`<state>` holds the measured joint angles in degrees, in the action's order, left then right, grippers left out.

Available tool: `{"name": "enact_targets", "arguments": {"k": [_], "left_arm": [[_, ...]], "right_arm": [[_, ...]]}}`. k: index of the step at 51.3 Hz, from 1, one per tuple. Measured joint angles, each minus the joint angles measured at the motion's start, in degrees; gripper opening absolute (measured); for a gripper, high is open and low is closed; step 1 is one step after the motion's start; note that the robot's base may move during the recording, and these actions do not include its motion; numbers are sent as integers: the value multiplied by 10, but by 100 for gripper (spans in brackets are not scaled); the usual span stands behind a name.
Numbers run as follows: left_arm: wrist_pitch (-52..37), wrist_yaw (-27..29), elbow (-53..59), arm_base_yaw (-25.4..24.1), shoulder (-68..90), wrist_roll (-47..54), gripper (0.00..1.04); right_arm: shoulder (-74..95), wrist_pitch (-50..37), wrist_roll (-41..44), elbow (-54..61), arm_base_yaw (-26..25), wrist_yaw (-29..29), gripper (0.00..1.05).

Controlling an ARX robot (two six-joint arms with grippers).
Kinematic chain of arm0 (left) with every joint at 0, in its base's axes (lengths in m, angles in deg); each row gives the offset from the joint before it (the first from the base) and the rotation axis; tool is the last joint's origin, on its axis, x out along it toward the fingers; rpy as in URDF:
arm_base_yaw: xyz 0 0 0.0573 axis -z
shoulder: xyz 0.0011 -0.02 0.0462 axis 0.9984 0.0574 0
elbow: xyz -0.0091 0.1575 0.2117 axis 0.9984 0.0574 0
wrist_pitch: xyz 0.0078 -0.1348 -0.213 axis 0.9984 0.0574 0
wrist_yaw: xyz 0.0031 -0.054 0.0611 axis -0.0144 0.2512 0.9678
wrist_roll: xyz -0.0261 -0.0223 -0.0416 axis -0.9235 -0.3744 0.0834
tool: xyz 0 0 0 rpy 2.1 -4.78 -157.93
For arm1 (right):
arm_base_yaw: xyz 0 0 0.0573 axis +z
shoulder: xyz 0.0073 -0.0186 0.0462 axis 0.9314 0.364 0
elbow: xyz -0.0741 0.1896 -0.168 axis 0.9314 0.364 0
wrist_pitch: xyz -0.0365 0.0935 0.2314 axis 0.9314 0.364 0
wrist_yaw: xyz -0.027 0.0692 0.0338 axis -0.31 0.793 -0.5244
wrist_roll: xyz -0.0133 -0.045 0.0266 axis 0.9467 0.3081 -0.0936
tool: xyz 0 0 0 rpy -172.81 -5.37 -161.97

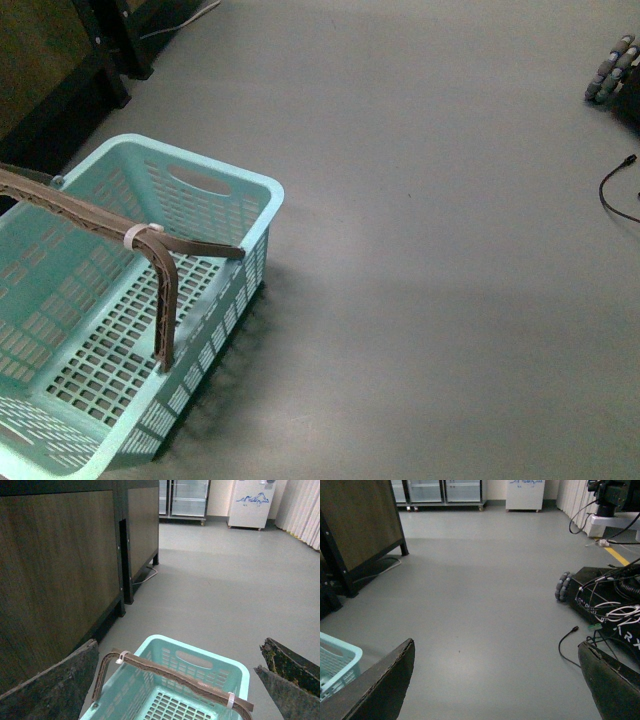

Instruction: Pick lemon and mango into basket

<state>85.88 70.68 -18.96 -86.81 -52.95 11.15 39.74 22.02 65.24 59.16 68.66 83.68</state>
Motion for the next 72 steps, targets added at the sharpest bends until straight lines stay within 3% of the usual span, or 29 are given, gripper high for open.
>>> {"name": "enact_targets", "arguments": {"k": [24,27,33,40,46,51,64,72], "left_arm": [[0,0,0,0,0,0,98],[56,-51,-20,-13,24,-24,98],[271,-198,-106,-70,177,-124,98],[280,-264,-115,-131,222,-184,98],[235,-296,-135,-205,303,-240,98],[134,-267,-159,-226,435,-314,98],[-73,-186,-218,-171,708,-424,98],[-164,-152,-260,-106,868,-472,98]], "right_arm": [[0,0,0,0,0,0,96],[0,0,0,0,0,0,96],[0,0,0,0,0,0,96],[0,0,0,0,0,0,96],[0,0,0,0,0,0,96],[0,0,0,0,0,0,96],[0,0,0,0,0,0,96],[0,0,0,0,0,0,96]]}}
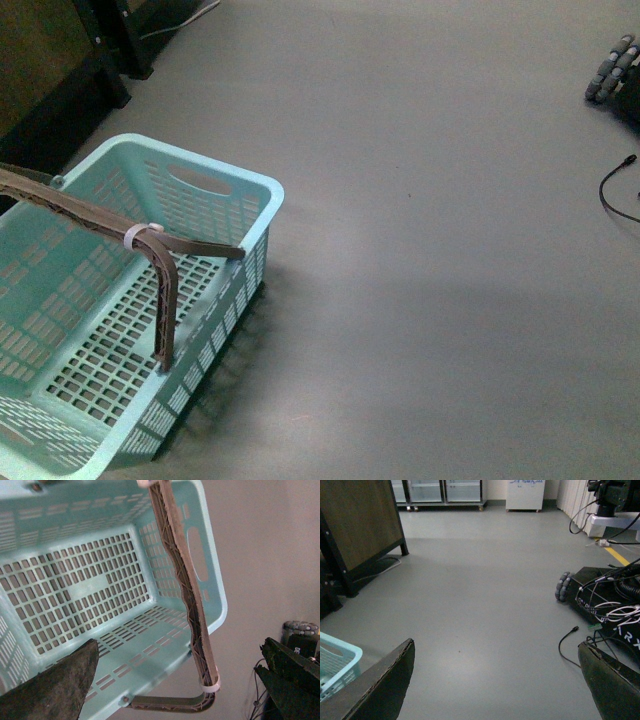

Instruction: Pick lemon and mango into basket

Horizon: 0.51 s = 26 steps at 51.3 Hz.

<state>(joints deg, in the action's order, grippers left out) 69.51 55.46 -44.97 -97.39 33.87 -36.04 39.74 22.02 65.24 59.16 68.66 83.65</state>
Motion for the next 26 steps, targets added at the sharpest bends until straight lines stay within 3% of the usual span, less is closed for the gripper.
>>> {"name": "enact_targets", "arguments": {"k": [10,26], "left_arm": [[-55,27,-54,50,129,-48,98],[-95,50,-160,92,277,-63,98]], "right_arm": [[0,0,0,0,0,0,96],[0,0,0,0,0,0,96]]}}
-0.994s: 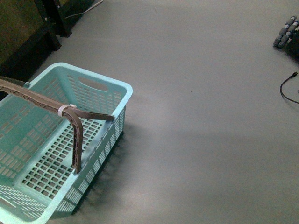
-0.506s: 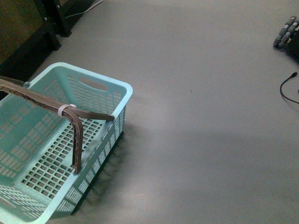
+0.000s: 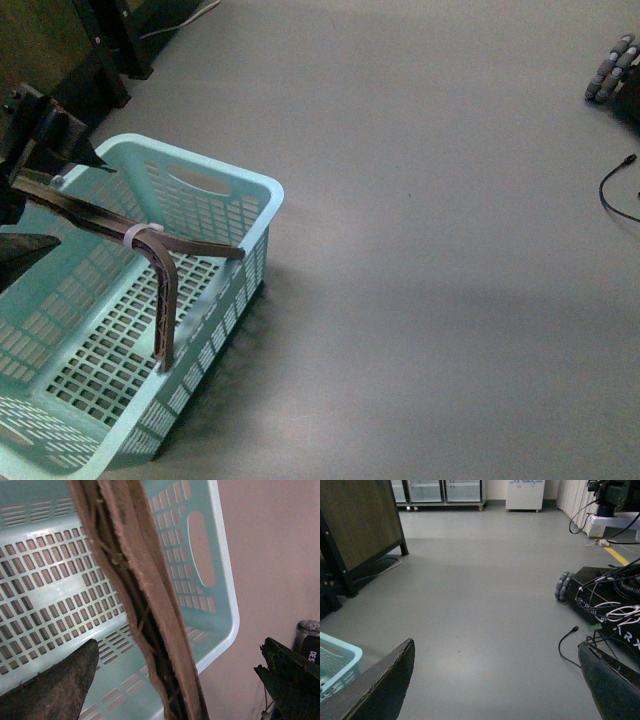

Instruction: Pick lemon and mango into basket

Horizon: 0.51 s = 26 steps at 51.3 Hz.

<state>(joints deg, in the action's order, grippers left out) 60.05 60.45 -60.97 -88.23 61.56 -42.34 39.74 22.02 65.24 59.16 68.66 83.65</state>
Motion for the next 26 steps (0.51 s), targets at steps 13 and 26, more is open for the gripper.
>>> {"name": "enact_targets", "arguments": {"k": [13,26], "left_arm": [[-26,11,-51,-1,70,-30,79],[-19,33,-62,-20,85,-54,27]], "right_arm": [[0,0,0,0,0,0,96],[0,0,0,0,0,0,96]]}}
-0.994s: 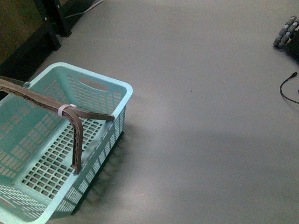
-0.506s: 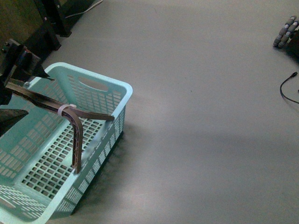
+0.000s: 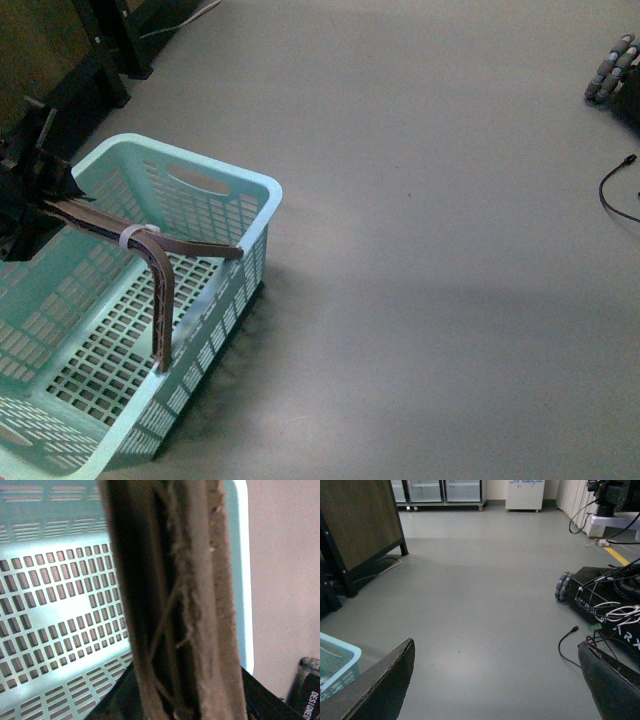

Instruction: Pick lemon and mango into basket

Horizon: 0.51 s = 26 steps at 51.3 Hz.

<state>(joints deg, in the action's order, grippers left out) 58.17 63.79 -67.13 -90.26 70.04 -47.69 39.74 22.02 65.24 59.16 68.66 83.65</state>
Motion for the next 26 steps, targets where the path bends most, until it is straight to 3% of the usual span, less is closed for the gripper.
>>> {"name": "enact_targets", "arguments": {"k": [9,26], "left_arm": [[9,2,1,-7,-12,-35,6],[59,2,82,-25,-171,-66,5]], "right_arm": [[0,0,0,0,0,0,96],[0,0,0,0,0,0,96]]}}
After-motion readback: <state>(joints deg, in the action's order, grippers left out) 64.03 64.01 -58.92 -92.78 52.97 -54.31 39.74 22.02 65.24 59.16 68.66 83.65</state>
